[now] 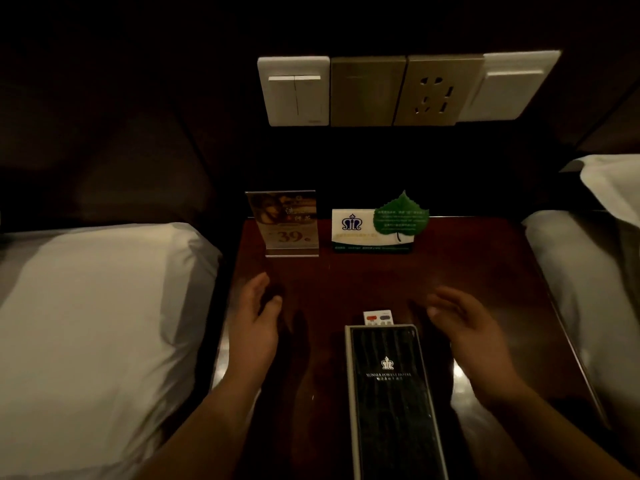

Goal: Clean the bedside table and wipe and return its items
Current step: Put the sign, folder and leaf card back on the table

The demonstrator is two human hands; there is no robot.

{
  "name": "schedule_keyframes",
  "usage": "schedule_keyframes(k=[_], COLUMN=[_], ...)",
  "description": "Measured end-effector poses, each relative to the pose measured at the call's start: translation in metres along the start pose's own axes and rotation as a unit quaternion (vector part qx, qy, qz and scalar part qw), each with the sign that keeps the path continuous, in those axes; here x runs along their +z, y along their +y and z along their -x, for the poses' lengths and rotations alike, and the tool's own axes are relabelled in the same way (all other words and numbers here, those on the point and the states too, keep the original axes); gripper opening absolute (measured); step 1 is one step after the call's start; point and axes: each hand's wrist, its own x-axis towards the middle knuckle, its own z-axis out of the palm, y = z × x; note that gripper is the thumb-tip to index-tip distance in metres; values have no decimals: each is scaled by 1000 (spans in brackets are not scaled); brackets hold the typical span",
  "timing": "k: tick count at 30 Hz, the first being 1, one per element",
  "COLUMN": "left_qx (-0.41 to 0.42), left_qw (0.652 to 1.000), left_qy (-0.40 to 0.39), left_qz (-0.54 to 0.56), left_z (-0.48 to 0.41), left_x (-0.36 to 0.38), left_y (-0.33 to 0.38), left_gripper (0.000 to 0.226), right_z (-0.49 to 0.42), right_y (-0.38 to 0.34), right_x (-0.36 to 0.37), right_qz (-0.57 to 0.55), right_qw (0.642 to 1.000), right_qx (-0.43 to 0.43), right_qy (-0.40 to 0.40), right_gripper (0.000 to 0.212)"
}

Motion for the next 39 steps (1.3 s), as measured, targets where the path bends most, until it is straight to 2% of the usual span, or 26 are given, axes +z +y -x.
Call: schedule_keyframes(k=[5,8,12,17,20,24,26,28,31,39], left_qx=[-82,-151,-166,-150,-131,-139,-149,-162,-147,-102], left_qw=[996,987,985,982,986,986,985,985,988,993], left_qy=[-12,-39,-52,-112,-95,-94,-88,-58,-49,-53], left_qz=[25,31,20,-19,-40,-15,9,20,-1,-22], left_z=[94,155,198,202,195,186,180,170,163,156], left_x=[-8,-5,15,34,29,-1,-15,-26,-37,-59], left_y=[4,-5,-13,-9,-4,-9,-12,-15,-10,-35], left_gripper=[35,33,47,55,65,56,49,54,48,69], right_z=[71,102,130,143,149,152,153,152,148,147], right_y=[20,34,44,47,46,45,43,39,34,35], right_x=[-22,-27,-23,-5,15,45,63,80,102,114], right_qz=[20,14,68,175,192,222,238,241,246,246], right_qw=[999,997,990,978,976,970,967,966,964,961], right_qx=[36,70,86,26,-3,-23,-23,-24,-21,-22], right_qy=[0,-36,-91,-110,-104,-98,-91,-90,-96,-126], right_gripper=[29,27,32,41,56,64,66,68,70,68])
